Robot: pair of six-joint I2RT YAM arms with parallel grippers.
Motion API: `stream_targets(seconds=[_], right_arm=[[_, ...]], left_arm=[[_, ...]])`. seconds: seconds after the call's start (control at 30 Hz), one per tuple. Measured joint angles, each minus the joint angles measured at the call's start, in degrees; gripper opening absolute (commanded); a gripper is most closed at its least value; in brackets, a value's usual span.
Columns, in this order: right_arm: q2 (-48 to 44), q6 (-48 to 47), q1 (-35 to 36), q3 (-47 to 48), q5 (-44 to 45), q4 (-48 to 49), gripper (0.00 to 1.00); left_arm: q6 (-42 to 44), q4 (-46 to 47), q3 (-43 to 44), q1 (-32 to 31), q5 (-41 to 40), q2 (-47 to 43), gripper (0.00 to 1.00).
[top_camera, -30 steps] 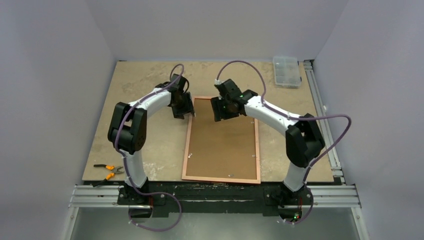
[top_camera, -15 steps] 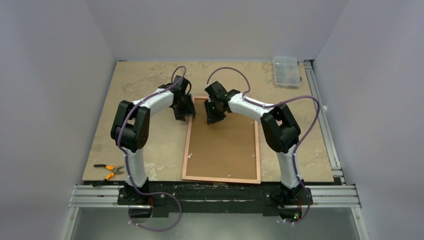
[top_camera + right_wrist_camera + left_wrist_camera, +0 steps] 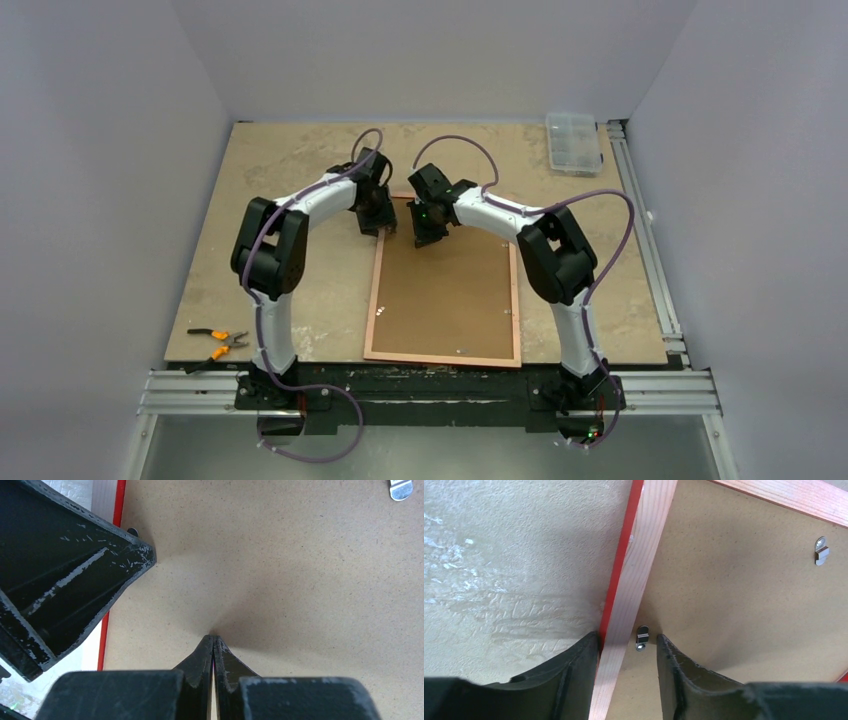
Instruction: Put the photo into the frame
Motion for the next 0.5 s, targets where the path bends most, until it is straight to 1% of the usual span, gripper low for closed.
stream_targets(seconds=[0.13,0.27,0.37,0.5], right_arm=[[0.00,0.20,0.00,-0.22,0.00,0.22,0.00],[0.00,0.37,-0.04,-0.26,0.00,0.26,0.00],[0.00,0.39,-0.04,-0.26,-0.04,0.26,0.00],[0.00,0.39,-0.07,-0.31,-0.15,0.33,0.00]], left_arm=[[0.00,-1.01,1.31,-0.07,-0.68,0.50,0.23],[0.04,-2.29,2.47,0.02,-1.11,1.03,0.12],[0.07,-2.58,2.67,0.00,-1.31,1.14,0.00],[0.13,-2.58,2.67,0.00,-1.31,1.14,0.00]])
